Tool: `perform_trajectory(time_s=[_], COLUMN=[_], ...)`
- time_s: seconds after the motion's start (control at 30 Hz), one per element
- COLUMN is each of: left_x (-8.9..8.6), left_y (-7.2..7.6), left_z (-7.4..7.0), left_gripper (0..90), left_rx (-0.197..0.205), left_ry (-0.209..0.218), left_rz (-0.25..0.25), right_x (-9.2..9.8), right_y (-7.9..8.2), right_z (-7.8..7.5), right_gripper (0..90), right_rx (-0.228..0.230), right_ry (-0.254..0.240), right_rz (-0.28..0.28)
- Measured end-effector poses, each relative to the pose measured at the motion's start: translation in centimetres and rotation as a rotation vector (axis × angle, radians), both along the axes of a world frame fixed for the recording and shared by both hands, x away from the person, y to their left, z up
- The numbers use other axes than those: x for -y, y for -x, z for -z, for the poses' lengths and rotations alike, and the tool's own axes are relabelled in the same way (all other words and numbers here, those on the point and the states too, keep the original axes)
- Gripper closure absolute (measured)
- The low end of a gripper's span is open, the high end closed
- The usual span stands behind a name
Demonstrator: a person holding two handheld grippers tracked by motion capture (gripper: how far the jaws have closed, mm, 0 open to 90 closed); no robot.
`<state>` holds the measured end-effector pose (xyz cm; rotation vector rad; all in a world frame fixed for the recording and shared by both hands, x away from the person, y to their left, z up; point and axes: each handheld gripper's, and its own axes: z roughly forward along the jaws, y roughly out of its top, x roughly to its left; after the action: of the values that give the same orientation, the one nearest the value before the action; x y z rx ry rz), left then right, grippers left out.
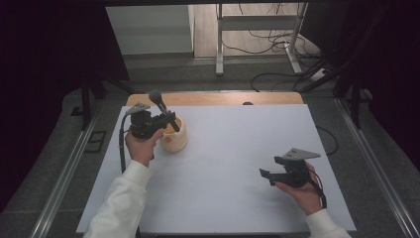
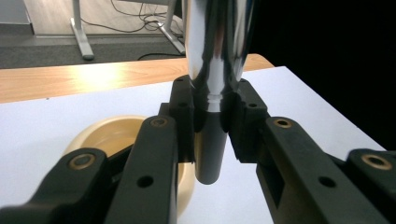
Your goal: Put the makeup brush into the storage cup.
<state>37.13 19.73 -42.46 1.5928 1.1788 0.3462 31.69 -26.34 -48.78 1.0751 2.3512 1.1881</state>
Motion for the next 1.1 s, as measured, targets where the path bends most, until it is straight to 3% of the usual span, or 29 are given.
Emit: perform_trajectory(time_s=[0.43,1.1], left_x=[-0.4,-1.3], left_y=[-0.7,-2.3], left_z=[-0.1,1.2], left_gripper=[73.9,73.8], left_rx=[0.0,-0.024], left_ry=[-0.01,-0.035], left_rz=[-0.027,-0.08], right_x=[0.0,0.1], right_y=[0.0,-0.1], right_z=[0.0,0.1], right_gripper=[22.9,22.9], right_rx=[-0.001,-0.001], right_ry=[0.002,0.007], right_rz=[0.002,0.004])
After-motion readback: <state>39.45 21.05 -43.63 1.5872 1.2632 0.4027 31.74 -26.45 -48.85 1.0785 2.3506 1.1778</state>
